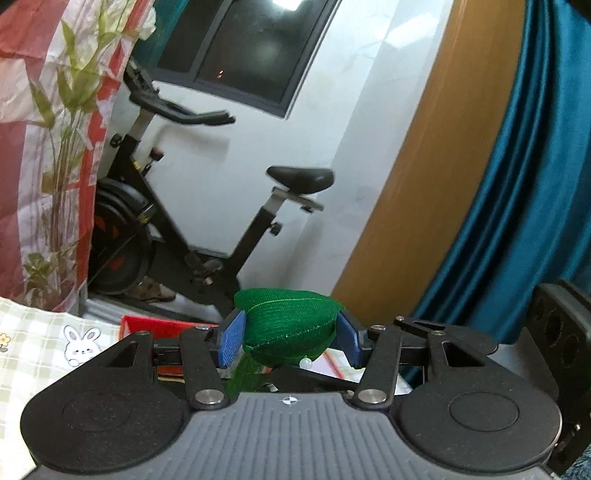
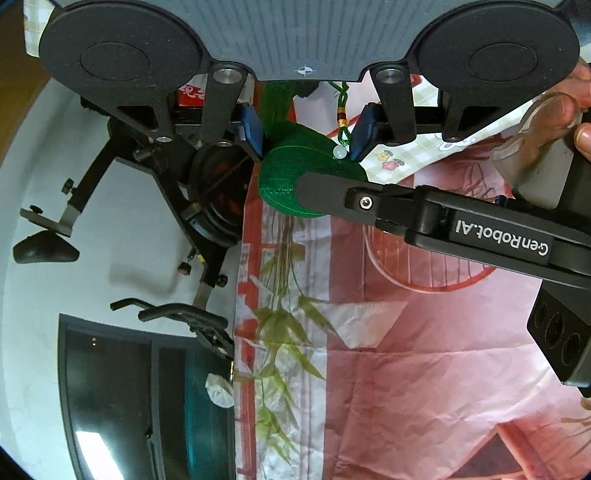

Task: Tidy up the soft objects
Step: 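Lift the green pouch and carry it over the red box, then lower the green pouch into the box and open the right gripper, then move both tools back down to the knit towel pile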

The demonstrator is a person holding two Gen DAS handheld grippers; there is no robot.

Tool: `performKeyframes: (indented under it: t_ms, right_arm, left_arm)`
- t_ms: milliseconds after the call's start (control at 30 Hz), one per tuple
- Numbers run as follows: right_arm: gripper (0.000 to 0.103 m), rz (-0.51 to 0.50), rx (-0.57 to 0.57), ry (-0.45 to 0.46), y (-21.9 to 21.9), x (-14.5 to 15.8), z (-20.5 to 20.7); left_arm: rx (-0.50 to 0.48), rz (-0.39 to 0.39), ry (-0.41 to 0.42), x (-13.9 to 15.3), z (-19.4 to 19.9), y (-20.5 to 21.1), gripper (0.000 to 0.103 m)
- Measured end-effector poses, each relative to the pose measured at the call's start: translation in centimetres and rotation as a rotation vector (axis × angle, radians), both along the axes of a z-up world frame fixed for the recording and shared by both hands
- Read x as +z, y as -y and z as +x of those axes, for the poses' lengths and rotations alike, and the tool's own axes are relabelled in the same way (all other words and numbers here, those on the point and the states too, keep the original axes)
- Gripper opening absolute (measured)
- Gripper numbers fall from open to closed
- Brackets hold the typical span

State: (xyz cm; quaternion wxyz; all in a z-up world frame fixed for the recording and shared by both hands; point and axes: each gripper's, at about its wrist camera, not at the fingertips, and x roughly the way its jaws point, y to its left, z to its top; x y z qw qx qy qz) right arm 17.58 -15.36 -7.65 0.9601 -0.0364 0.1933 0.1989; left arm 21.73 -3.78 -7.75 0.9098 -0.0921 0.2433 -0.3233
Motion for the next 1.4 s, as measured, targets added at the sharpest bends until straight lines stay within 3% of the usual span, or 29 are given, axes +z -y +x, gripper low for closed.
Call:
performKeyframes:
  t_ms: [233,500,733,867,933,1233,1400]
  right_arm:
    - [0.047,-0.016,0.000,-0.099,-1.6,-4.8,2.9]
    - [0.047,0.039,-0.021,-0.214,-1.5,-10.0,4.9]
    - [0.047,0.068,-0.045,-0.278,-0.7,-12.0,5.8]
    - [0.049,0.038,-0.107,-0.281,-0.3,-12.1,5.6]
    - [0.057,0.023,-0.136,-0.283,0.0,-12.1,5.4]
    - [0.096,0.040,-0.240,-0.243,2.3,-10.9,2.8]
    - [0.103,0.069,-0.314,-0.233,3.8,-9.8,1.0]
  left_arm:
    - [0.029,0.045,-0.110,-4.2,2.8,-0.8,0.056]
    - [0.034,0.095,-0.206,-7.9,4.9,-0.7,0.056]
    - [0.032,0.129,-0.234,-9.2,5.9,0.0,0.057]
    - [0.047,0.167,-0.207,-8.9,5.7,-0.1,0.058]
    - [0.058,0.181,-0.189,-8.5,5.3,-0.1,0.061]
    - [0.123,0.248,-0.078,-6.0,2.8,-0.2,0.094]
    - [0.171,0.270,-0.032,-4.8,0.8,-0.7,0.101]
